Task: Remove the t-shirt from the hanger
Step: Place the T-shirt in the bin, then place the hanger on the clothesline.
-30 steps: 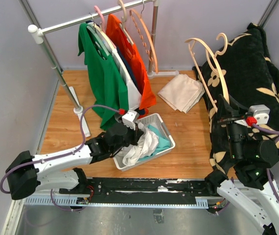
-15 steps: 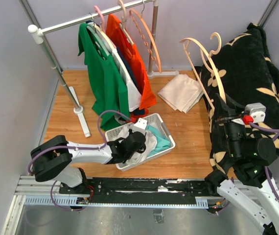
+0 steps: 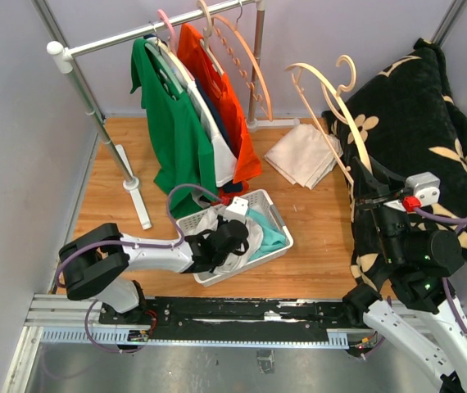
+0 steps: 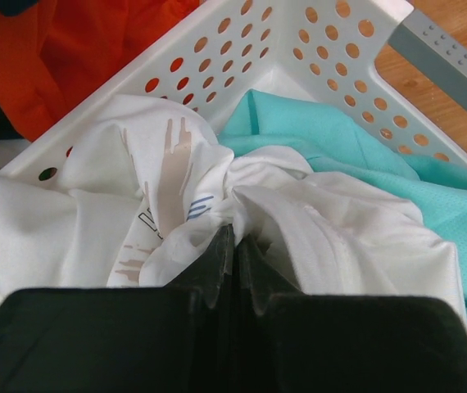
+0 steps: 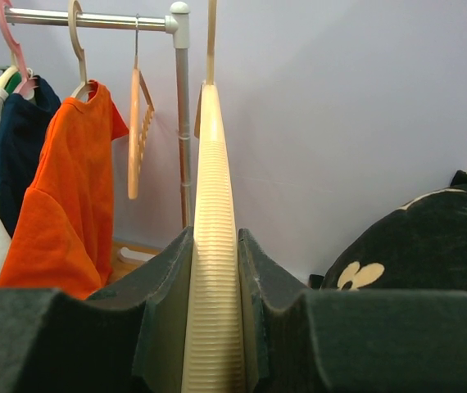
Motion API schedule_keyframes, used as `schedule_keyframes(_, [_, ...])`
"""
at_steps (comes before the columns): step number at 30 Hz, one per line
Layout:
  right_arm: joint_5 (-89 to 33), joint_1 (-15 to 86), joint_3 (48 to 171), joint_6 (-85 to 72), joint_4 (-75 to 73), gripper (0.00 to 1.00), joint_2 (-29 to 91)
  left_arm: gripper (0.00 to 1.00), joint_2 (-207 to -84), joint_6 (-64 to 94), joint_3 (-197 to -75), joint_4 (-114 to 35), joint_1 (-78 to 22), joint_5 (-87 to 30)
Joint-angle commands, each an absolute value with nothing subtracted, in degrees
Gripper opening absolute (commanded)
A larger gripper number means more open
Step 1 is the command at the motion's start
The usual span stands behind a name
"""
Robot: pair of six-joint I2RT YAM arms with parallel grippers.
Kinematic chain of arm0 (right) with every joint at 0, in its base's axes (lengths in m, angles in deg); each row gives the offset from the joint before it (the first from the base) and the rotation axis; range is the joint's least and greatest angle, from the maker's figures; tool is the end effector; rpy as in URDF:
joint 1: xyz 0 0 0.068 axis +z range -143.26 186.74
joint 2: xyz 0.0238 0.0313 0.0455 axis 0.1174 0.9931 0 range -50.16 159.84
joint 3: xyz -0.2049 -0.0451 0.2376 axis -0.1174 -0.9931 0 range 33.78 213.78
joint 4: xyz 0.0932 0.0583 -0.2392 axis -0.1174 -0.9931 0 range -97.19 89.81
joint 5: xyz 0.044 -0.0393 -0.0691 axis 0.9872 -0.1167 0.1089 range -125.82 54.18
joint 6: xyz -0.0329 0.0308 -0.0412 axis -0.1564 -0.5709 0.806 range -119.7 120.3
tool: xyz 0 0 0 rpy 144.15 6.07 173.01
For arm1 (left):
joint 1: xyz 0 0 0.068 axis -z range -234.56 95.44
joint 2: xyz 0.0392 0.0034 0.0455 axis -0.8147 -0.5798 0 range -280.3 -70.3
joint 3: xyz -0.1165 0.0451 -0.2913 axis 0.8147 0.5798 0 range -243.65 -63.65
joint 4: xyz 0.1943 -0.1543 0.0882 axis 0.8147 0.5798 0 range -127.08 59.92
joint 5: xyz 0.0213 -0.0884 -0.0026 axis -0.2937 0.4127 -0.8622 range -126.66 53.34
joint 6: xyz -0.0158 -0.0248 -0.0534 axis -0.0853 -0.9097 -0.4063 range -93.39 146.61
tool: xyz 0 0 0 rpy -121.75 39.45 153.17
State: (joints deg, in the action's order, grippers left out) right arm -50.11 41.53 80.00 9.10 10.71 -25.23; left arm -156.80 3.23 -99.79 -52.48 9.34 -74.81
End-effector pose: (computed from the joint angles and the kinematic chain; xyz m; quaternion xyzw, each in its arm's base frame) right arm 0.0456 0.0180 0.4524 -0.0770 0.4858 0.1368 0.8599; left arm 0.1551 -0.2525 0.2074 0.1486 0.8386 -0.0916 0.5160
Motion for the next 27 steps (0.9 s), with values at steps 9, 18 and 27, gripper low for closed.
schedule_keyframes(9, [-45.0, 42.3, 83.0, 8.6, 15.1, 0.01, -21.9, 0.72, -145.9, 6.3, -103.8, -38.7, 9.5, -76.3])
schedule_keyframes(18, [-43.6, 42.3, 85.3, 9.8, 19.1, 0.01, -14.9, 0.81, -133.9, 8.8, -105.3, -34.0, 9.5, -72.8])
schedule_keyframes(27, [-43.0, 42.2, 88.7, 12.0, 23.8, 0.01, -7.6, 0.82, -122.6, 9.3, -104.7, -32.5, 9.5, -70.6])
